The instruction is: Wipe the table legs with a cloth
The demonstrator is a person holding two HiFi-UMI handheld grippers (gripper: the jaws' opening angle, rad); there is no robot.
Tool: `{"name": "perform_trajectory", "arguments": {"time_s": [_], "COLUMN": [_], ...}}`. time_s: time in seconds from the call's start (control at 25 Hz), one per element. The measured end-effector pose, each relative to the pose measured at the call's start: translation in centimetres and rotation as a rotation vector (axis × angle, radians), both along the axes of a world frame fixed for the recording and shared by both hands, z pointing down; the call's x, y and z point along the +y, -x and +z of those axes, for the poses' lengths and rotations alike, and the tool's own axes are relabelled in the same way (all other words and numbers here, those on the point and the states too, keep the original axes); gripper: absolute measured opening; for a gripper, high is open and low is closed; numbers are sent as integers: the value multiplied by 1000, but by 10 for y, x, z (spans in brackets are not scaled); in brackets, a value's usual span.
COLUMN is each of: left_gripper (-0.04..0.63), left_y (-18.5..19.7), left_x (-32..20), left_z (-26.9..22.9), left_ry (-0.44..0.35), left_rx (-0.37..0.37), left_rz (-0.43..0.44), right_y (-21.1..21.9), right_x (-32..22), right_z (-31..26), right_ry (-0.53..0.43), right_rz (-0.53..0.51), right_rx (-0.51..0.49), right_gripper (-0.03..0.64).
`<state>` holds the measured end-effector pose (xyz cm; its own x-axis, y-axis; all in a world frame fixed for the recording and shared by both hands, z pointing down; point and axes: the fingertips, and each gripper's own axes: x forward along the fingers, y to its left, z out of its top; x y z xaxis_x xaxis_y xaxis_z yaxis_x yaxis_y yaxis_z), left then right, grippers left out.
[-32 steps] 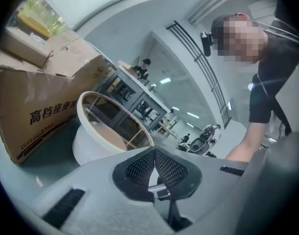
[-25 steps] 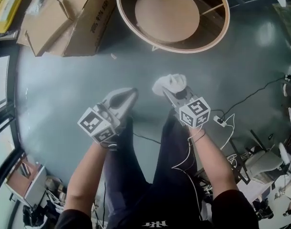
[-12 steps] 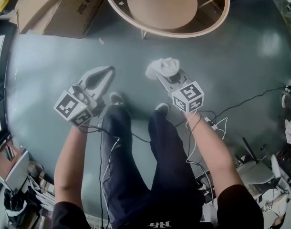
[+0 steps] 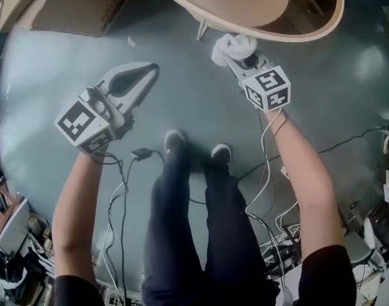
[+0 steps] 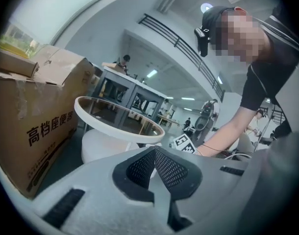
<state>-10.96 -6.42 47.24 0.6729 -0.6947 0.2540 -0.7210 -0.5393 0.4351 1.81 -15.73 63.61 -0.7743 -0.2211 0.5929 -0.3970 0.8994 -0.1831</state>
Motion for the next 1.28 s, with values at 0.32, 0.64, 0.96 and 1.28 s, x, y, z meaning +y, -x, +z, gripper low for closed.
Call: {"name": "perform_trajectory", "arguments": {"time_s": [0.32,0.64,0.96,1.28], "left_gripper": [5,5,5,5], "left_y": [18,42,42,56], "left_x": [-16,-36,-42,-50], "left_z": [30,100,97,139], "left_ry": [-61,-115,-186,-190], "left_rx": [-55,-165,-230,-223], "left_rz": [1,49,101,79], "right_y": [33,75,61,71], "right_x": [-47,-53,-38,-42], "right_z": [-2,1,8,89], "right_ry": [-229,-473,-671,-646], "right_rz": [-40,-197,-390,-372], "right_rx": [30,-163,-126,-103], "right_gripper": [80,80,80,80]}}
